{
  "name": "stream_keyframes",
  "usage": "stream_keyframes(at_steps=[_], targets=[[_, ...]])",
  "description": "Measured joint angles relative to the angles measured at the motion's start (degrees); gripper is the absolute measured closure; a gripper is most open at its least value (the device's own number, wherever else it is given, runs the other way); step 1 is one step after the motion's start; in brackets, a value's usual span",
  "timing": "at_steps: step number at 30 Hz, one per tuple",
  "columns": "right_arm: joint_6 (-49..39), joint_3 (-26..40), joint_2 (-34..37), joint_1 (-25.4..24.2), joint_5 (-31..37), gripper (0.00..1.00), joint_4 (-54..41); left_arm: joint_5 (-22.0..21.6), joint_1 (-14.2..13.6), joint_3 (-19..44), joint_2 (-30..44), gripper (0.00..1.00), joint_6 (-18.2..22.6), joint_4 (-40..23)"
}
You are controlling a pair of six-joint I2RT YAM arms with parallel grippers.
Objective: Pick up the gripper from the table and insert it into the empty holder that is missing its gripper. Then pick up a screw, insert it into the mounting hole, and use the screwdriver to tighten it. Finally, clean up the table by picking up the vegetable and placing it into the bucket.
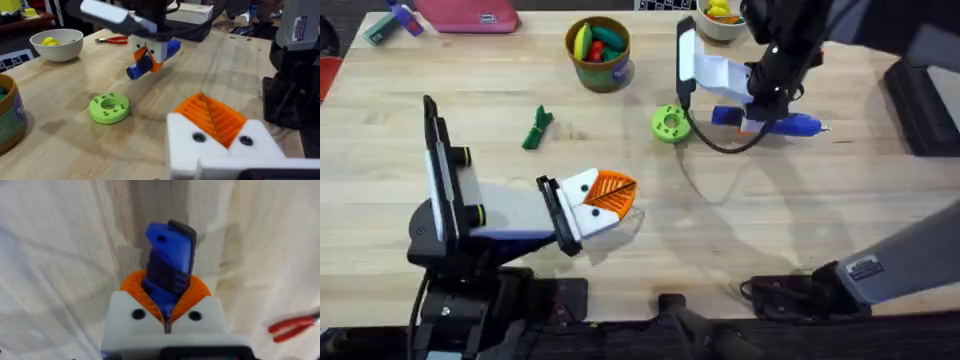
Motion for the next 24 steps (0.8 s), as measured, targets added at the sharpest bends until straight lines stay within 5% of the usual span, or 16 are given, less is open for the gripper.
stream_keyframes(at_steps=[5,7,12,13,21,24], targets=[[-1.1,0.0,4.8,-0.83,0.48,0.97,1.3,0.0,0.0,0.0,0.0,0.994,0.0,0.0],[-1.24,-0.02,5.94,-0.83,0.44,0.778,1.31,-0.02,0.0,0.0,0.0,0.994,0.0,0.0],[-1.32,0.02,6.33,-0.83,0.7,0.071,1.59,-0.02,0.0,0.0,0.0,0.994,0.0,0.0],[-0.85,0.02,6.35,-0.83,0.78,0.022,1.56,-0.02,0.0,0.0,0.0,0.994,0.0,0.0],[7.12,0.04,5.11,-0.45,1.1,0.009,-1.47,-0.01,0.0,0.0,0.0,0.972,0.11,0.01],[10.05,0.02,1.96,0.78,1.09,0.009,-1.73,-0.02,0.0,0.0,0.0,0.549,0.24,0.0]])
